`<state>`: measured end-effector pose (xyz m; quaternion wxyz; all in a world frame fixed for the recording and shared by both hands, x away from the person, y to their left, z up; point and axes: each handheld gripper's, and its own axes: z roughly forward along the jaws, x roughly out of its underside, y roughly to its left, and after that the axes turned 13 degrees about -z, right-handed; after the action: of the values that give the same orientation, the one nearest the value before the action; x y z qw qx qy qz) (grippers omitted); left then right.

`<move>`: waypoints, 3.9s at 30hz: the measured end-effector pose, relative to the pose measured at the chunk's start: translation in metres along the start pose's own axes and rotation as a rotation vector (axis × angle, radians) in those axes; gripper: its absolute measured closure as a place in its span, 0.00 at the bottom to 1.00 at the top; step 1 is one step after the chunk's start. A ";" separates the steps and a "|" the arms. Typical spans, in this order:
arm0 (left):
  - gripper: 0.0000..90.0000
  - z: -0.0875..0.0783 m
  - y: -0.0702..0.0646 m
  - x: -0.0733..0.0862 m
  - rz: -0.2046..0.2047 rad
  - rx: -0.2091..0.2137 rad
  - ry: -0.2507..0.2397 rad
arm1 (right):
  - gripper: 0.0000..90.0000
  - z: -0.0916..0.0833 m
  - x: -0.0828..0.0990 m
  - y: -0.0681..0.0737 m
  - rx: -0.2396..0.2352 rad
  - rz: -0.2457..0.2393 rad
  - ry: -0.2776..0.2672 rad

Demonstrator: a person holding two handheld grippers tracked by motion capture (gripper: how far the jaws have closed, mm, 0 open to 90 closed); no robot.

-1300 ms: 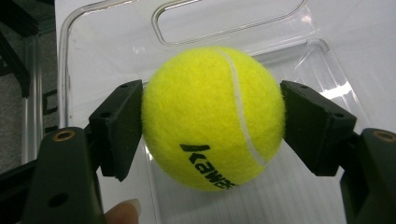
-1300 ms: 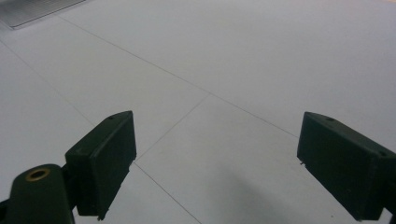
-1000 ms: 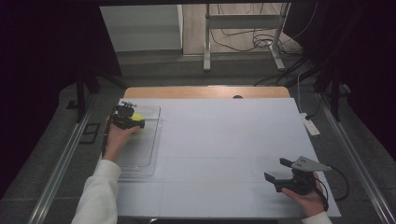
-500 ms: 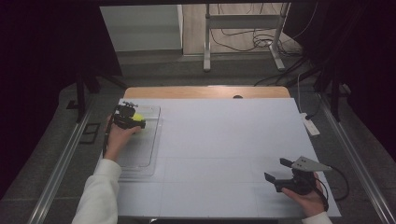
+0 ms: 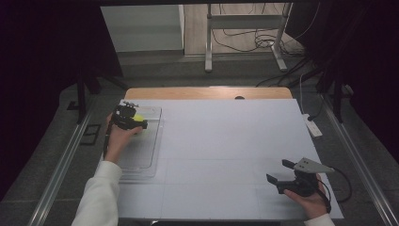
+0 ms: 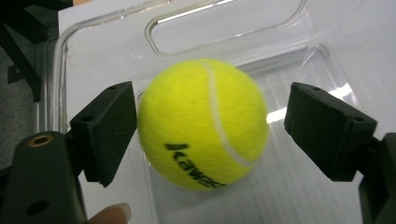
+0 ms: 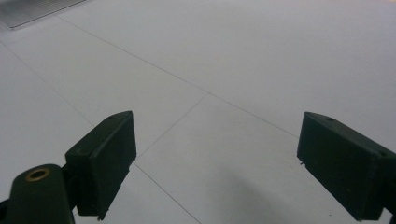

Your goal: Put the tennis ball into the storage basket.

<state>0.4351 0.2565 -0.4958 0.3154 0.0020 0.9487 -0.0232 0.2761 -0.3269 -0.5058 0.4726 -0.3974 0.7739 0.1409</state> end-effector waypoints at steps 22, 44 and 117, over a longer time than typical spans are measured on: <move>0.18 -0.022 0.004 0.002 -0.026 0.102 -0.084 | 0.14 0.001 0.001 -0.002 -0.004 0.008 -0.001; 0.18 -0.057 -0.007 0.015 -0.026 0.230 -0.182 | 0.14 0.001 -0.001 -0.002 -0.009 0.004 -0.011; 0.18 -0.117 -0.053 0.145 0.124 0.505 -0.248 | 0.14 0.000 -0.004 0.001 -0.002 -0.008 -0.013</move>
<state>0.2483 0.2075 -0.4870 0.4194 0.1356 0.8651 -0.2395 0.2758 -0.3247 -0.5027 0.4778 -0.4000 0.7690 0.1426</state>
